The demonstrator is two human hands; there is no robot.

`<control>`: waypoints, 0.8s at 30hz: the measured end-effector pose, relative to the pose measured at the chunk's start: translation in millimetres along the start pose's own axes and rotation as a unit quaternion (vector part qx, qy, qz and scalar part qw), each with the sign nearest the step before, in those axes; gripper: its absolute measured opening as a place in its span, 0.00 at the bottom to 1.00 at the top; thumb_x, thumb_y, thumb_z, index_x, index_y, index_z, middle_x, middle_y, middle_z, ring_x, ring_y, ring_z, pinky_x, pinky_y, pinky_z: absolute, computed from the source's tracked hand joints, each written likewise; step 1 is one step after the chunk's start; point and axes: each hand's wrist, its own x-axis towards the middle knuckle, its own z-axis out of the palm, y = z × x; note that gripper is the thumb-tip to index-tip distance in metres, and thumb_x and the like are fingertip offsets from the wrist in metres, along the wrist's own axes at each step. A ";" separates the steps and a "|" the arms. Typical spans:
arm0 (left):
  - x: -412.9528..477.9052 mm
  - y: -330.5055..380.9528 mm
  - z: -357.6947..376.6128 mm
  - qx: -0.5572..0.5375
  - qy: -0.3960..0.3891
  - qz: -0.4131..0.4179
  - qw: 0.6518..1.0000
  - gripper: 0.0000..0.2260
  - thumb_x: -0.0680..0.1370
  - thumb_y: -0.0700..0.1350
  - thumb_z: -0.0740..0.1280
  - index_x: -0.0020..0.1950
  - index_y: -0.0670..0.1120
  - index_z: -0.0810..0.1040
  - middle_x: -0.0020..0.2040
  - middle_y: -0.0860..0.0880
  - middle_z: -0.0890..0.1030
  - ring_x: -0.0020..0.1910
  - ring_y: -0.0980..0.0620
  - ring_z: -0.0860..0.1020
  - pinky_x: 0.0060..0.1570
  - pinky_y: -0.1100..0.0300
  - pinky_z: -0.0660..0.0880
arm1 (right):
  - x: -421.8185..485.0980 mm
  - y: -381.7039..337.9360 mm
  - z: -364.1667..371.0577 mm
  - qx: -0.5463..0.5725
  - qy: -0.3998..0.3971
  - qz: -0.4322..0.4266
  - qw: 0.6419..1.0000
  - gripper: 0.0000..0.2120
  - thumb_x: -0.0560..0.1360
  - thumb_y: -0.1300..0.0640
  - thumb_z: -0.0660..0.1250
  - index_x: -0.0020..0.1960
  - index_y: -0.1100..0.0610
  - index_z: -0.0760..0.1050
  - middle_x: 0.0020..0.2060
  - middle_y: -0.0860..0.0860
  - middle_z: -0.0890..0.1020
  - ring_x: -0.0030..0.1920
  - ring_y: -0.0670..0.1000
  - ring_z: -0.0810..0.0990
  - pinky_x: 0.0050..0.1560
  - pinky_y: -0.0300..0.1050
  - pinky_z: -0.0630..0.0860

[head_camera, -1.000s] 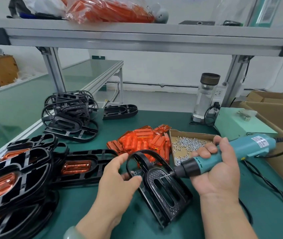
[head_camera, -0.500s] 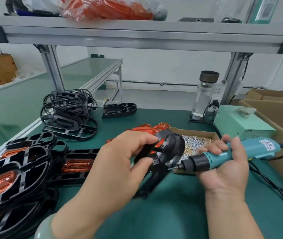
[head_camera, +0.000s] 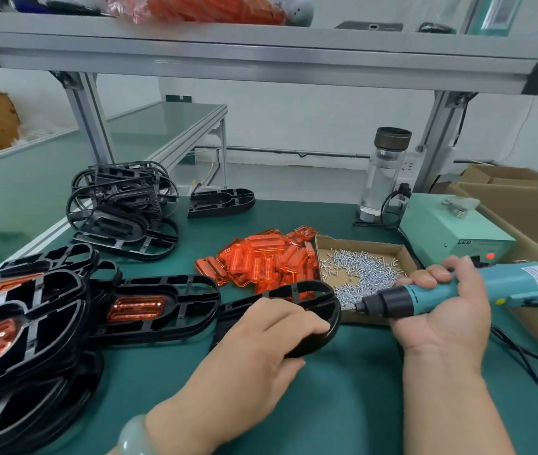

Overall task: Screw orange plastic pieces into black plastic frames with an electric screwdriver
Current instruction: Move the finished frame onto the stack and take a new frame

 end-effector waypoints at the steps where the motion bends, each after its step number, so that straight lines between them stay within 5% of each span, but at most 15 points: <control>1: -1.1 -1.0 -0.1 -0.008 0.009 0.002 1.000 0.23 0.69 0.38 0.71 0.60 0.57 0.72 0.56 0.60 0.73 0.57 0.61 0.71 0.59 0.68 0.68 | 0.6 -1.7 -0.3 0.002 0.004 -0.006 1.000 0.10 0.79 0.55 0.63 0.39 0.50 0.67 0.27 0.43 0.70 0.26 0.43 0.68 0.33 0.35 0.68; 12: -6.7 -8.5 19.4 0.008 -0.120 0.024 0.992 0.11 0.74 0.44 0.69 0.57 0.52 0.78 0.56 0.56 0.75 0.56 0.57 0.72 0.58 0.63 0.71 | -6.3 7.3 3.5 0.015 0.024 -0.013 1.000 0.13 0.79 0.56 0.65 0.38 0.50 0.66 0.27 0.43 0.70 0.26 0.43 0.69 0.33 0.34 0.70; 14: -6.1 -11.8 16.6 0.040 -0.113 0.002 0.993 0.16 0.73 0.52 0.68 0.60 0.55 0.76 0.61 0.59 0.73 0.63 0.59 0.68 0.65 0.66 0.65 | -8.4 9.7 5.0 0.004 0.018 -0.007 1.000 0.13 0.79 0.55 0.65 0.37 0.51 0.66 0.27 0.43 0.70 0.26 0.43 0.69 0.33 0.34 0.71; 17: -5.5 -21.5 15.1 0.106 -0.162 -0.077 0.978 0.29 0.74 0.62 0.61 0.73 0.58 0.62 0.74 0.62 0.58 0.74 0.59 0.49 0.71 0.66 0.45 | -10.7 12.2 6.9 -0.004 0.017 0.005 1.000 0.13 0.79 0.55 0.65 0.37 0.51 0.67 0.27 0.43 0.70 0.26 0.44 0.69 0.32 0.34 0.70; 24: -3.8 -23.7 21.2 0.065 -0.197 -0.074 0.975 0.27 0.76 0.58 0.62 0.74 0.58 0.60 0.76 0.63 0.53 0.75 0.63 0.43 0.68 0.72 0.41 | -15.5 23.9 8.2 -0.019 0.005 0.034 0.999 0.11 0.79 0.54 0.65 0.40 0.51 0.68 0.27 0.43 0.71 0.26 0.43 0.69 0.35 0.37 0.70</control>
